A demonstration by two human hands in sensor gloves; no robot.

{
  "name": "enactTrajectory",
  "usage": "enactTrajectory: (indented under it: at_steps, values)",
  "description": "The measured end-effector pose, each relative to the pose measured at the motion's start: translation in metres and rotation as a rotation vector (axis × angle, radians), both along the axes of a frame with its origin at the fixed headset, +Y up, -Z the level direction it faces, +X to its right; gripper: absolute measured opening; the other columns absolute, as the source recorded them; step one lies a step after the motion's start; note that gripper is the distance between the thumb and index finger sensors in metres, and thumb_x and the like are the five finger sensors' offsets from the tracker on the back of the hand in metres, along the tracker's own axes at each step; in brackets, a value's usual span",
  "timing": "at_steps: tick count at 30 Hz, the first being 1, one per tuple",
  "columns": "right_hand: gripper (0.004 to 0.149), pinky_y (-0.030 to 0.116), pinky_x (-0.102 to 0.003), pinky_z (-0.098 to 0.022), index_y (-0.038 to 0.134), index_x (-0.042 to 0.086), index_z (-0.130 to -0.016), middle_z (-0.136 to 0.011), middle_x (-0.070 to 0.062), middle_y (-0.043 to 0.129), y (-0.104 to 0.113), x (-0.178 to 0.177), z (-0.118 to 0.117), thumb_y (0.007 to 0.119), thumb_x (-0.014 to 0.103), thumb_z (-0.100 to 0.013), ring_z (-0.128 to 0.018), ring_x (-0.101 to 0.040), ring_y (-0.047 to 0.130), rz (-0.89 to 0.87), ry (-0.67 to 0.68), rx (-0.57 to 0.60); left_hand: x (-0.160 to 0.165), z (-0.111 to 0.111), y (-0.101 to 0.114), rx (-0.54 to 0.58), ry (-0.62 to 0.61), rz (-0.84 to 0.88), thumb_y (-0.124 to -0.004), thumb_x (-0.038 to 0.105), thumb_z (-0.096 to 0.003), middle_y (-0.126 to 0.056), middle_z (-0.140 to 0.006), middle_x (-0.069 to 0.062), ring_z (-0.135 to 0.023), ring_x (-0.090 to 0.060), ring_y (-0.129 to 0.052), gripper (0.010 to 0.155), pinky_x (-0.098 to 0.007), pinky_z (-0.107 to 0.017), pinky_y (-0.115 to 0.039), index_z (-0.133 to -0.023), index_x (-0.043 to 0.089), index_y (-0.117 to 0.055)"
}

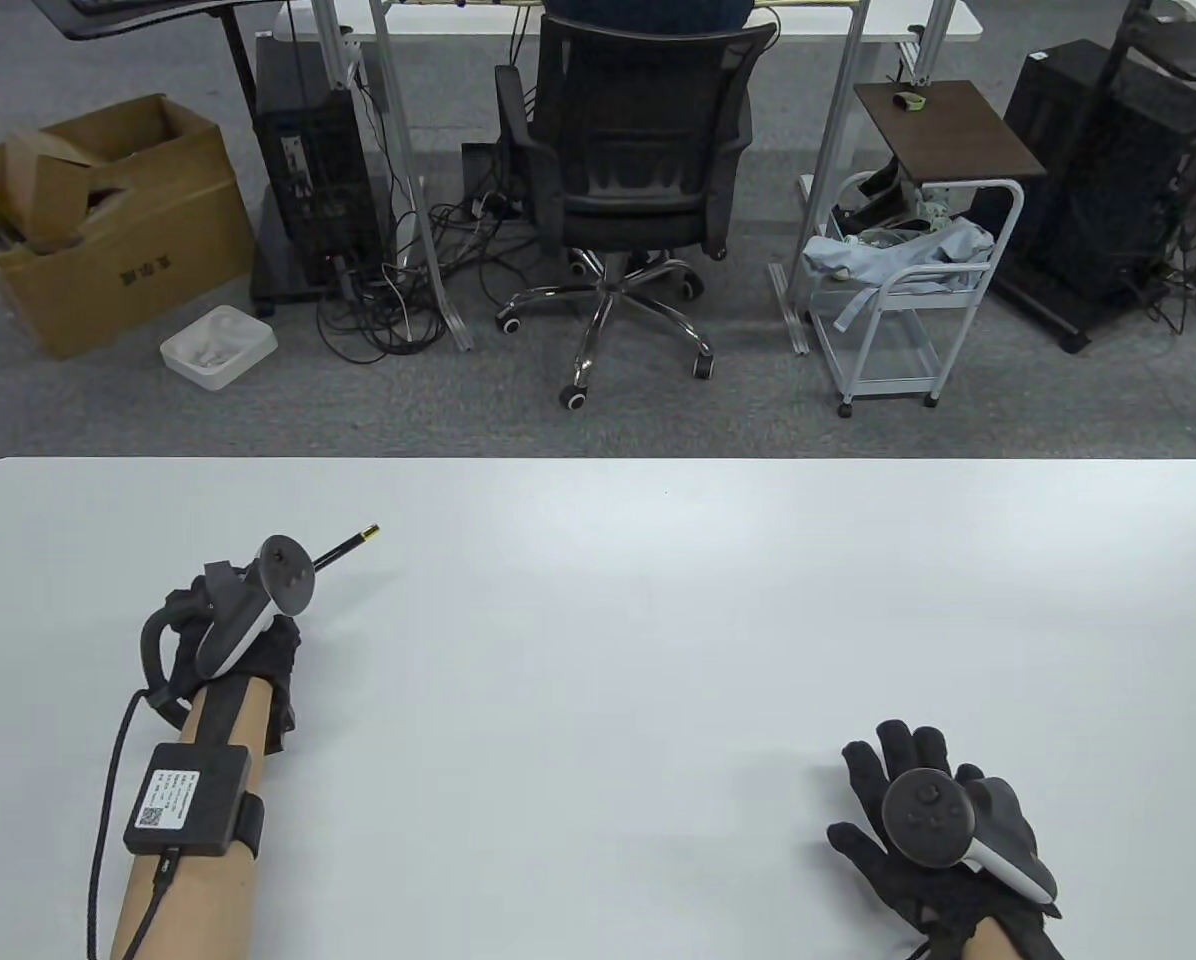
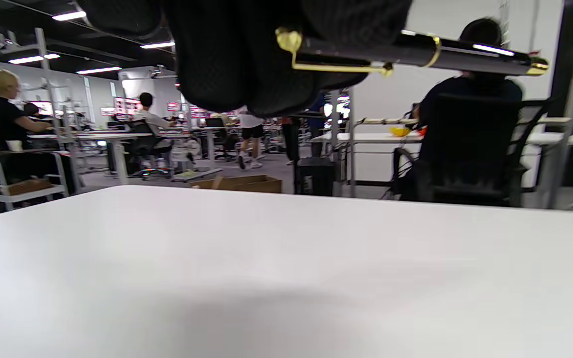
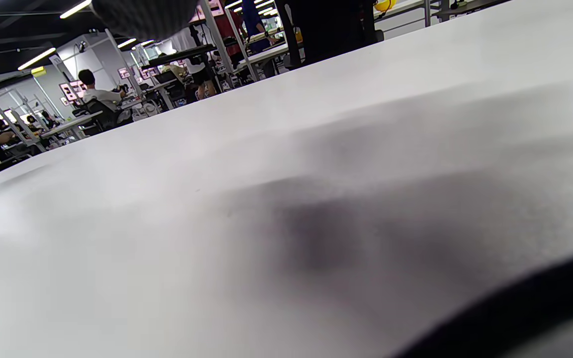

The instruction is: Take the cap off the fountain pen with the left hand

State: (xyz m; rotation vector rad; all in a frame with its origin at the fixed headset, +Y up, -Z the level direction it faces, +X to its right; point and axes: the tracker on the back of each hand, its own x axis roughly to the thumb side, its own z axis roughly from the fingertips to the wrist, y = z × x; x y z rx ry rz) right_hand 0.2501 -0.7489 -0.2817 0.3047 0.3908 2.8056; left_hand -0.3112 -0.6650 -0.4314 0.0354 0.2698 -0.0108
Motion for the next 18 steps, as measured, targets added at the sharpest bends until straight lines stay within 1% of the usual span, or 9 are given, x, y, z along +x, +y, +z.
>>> enactTrajectory:
  at_steps: [4,8,13,15,18]
  values:
    - [0.076,0.008,-0.074,-0.060,0.018,0.013,-0.106,-0.107,-0.019,-0.005,0.003,-0.004,0.003,0.055,0.048,-0.050,-0.095,-0.052,-0.003,0.002,0.008,0.012,0.035,0.020,0.019,0.004,-0.077,0.007,-0.068,0.025,-0.0453,-0.088,-0.088,-0.007,-0.084,-0.036,-0.089,0.044,-0.068,-0.070,-0.059,-0.089,0.018,-0.075]
    - [0.076,0.008,-0.074,-0.060,0.018,0.014,-0.106,-0.107,-0.019,-0.005,0.009,-0.008,0.006,0.055,0.048,-0.050,-0.095,-0.052,-0.003,-0.003,0.022,0.035,0.069,0.044,0.027,0.022,-0.173,0.008,-0.068,0.025,-0.0452,-0.089,-0.087,-0.007,-0.083,-0.036,-0.089,0.045,-0.069,-0.069,-0.059,-0.088,0.018,-0.076]
    - [0.076,0.008,-0.074,-0.061,0.018,0.014,-0.106,-0.107,-0.019,-0.005,0.014,-0.012,0.009,0.055,0.048,-0.050,-0.095,-0.052,-0.003,-0.011,0.041,0.053,0.107,0.073,0.027,0.037,-0.274,0.008,-0.068,0.025,-0.0451,-0.089,-0.087,-0.007,-0.083,-0.036,-0.089,0.044,-0.069,-0.069,-0.059,-0.088,0.018,-0.076]
    - [0.076,0.008,-0.074,-0.061,0.018,0.013,-0.106,-0.106,-0.019,-0.005,0.014,-0.014,0.010,0.055,0.049,-0.050,-0.095,-0.052,-0.004,-0.011,0.048,0.053,0.124,0.086,0.024,0.034,-0.315,0.009,-0.068,0.025,-0.0451,-0.089,-0.087,-0.007,-0.083,-0.036,-0.089,0.045,-0.069,-0.069,-0.059,-0.088,0.018,-0.076]
    - [0.076,0.008,-0.074,-0.061,0.018,0.014,-0.106,-0.106,-0.019,-0.005,0.015,-0.016,0.011,0.055,0.049,-0.050,-0.095,-0.052,-0.004,-0.008,0.055,0.055,0.143,0.099,0.020,0.030,-0.360,0.005,-0.068,0.025,-0.0451,-0.089,-0.086,-0.007,-0.081,-0.036,-0.089,0.045,-0.068,-0.069,-0.060,-0.088,0.018,-0.076]
